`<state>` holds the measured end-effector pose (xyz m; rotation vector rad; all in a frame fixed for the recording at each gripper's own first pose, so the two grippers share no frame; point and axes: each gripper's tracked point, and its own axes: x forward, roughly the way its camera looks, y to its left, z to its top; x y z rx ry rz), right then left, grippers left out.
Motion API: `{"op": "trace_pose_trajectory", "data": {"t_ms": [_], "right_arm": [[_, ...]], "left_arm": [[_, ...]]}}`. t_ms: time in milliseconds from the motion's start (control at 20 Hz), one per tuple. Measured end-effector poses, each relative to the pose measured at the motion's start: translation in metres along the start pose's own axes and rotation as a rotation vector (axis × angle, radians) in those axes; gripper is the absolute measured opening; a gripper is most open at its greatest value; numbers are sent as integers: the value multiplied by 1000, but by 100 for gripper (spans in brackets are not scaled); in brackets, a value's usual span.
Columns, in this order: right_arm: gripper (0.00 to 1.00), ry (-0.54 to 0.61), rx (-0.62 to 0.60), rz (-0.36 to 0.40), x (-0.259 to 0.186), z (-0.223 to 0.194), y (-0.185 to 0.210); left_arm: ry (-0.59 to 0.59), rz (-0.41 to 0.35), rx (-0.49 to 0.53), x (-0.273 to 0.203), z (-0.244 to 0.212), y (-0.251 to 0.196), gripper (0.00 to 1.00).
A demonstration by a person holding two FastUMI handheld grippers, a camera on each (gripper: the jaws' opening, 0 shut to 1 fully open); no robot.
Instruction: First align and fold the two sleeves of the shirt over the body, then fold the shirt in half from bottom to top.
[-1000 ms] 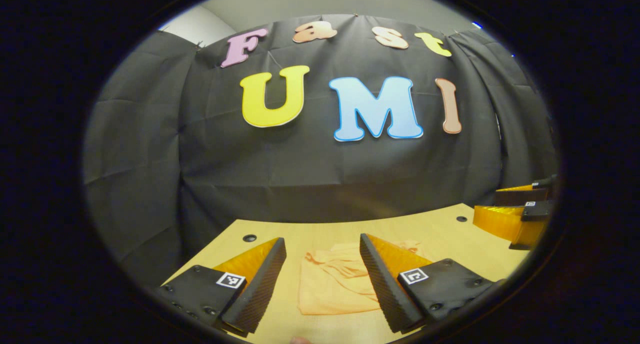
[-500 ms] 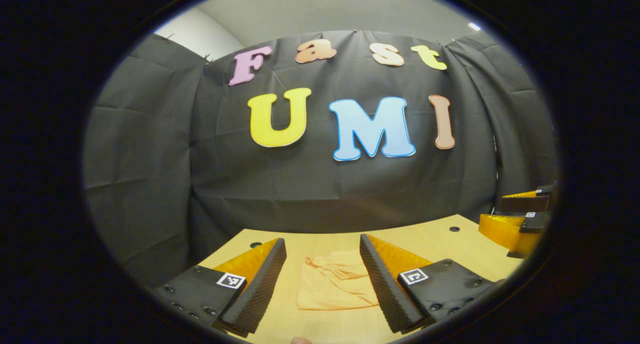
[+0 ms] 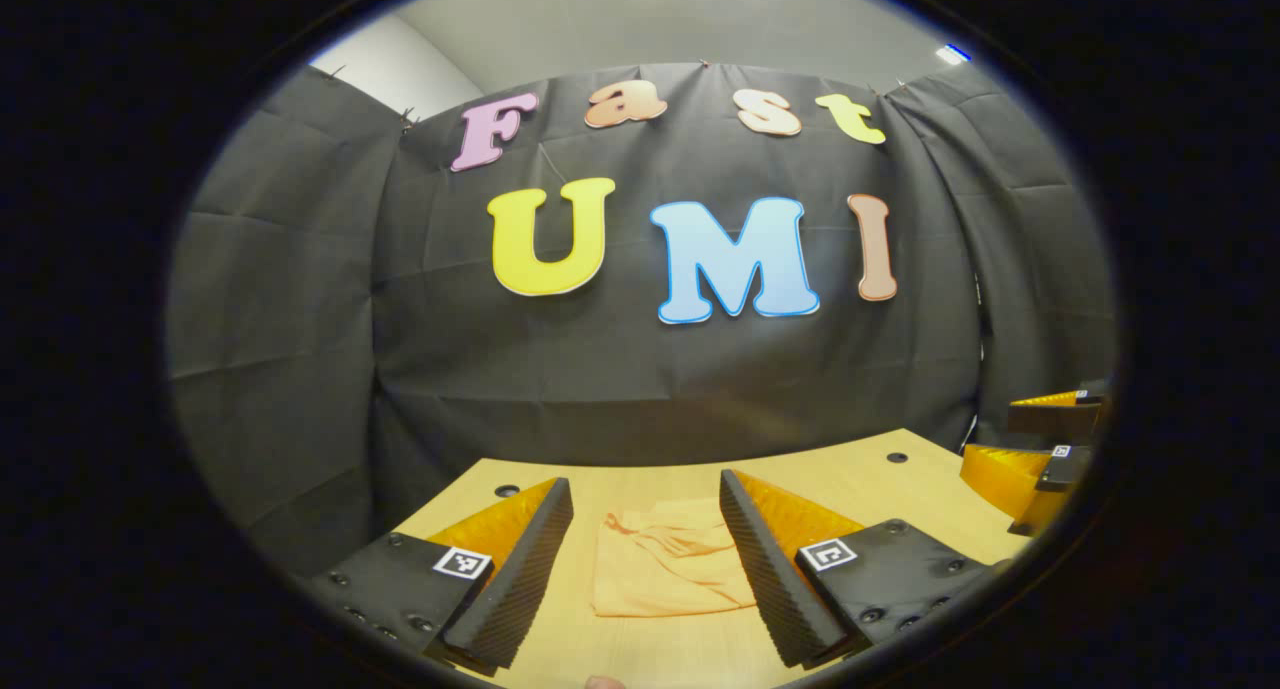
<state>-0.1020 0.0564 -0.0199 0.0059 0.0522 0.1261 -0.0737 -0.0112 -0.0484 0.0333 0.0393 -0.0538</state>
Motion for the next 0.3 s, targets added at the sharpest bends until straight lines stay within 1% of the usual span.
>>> {"op": "trace_pose_trajectory", "data": {"t_ms": [50, 150, 300], "right_arm": [[94, -6, 1, -5, -2, 2, 0], [94, -5, 0, -8, -6, 3, 3], [93, -11, -13, -11, -9, 6, 5]], "left_arm": [[-3, -7, -5, -2, 1, 0, 92], [-9, -8, -8, -4, 1, 4, 99], [-10, -12, -34, -7, 2, 6, 100]]}}
